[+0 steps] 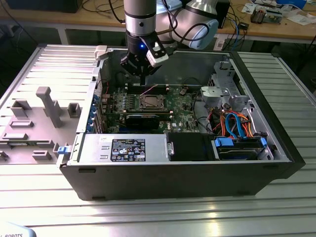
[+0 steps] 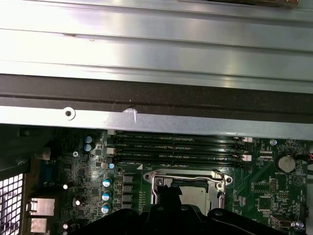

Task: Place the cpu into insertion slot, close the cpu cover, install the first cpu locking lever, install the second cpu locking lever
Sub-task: 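Install the first cpu locking lever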

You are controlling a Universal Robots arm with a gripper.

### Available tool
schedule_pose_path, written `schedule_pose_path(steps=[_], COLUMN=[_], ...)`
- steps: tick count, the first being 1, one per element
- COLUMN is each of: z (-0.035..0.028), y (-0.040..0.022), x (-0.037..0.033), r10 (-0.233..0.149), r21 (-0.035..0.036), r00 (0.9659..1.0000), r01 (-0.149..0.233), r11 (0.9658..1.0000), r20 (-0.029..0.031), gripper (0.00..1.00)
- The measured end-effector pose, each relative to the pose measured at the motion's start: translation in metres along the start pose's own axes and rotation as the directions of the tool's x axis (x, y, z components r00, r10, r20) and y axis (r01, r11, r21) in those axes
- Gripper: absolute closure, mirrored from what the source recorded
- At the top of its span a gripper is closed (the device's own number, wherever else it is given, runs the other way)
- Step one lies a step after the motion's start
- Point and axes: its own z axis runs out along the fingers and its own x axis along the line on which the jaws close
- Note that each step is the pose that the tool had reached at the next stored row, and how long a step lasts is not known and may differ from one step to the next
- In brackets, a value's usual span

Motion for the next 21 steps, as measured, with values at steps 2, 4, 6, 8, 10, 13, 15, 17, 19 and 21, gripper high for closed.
schedule_pose_path(steps=[2,4,6,8,10,13,15,17,19,21], z=[0.0001,0.001,0.0023,0.0036,0.0078,0.0128,0.0155,0.0181,0.0206,0.0229], y=[0.0,-0.0002,-0.0005,-0.0008,-0.0007,0.0006,0.0014,0.0026,0.0036,0.0043], x=[-0.0008,-0.0023,-0.004,-0.0074,-0.0113,-0.0135,-0.0154,-0.0193,-0.0226,-0.0237], r10=[0.0,0.0,0.0,0.001,0.001,0.001,0.001,0.0,-0.001,-0.004], r21=[0.0,-0.0006,-0.007,-0.0183,-0.0189,-0.0178,-0.0178,-0.018,-0.0182,-0.0181], r00=[1.0,1.0,1.0,1.0,1.0,1.0,1.0,1.0,1.0,1.0], r01=[0.0,0.0,0.0,-0.001,-0.001,-0.001,-0.001,0.0,0.001,0.004], r11=[1.0,1.0,1.0,0.9998,0.9998,0.9998,0.9998,0.9998,0.9998,0.9998], r20=[-0.0002,-0.0002,0.0,0.0007,0.0006,0.0007,0.0007,0.0007,0.0008,0.0006], gripper=[0.89,0.89,0.89,0.89,0.89,0.89,0.89,0.89,0.89,0.89])
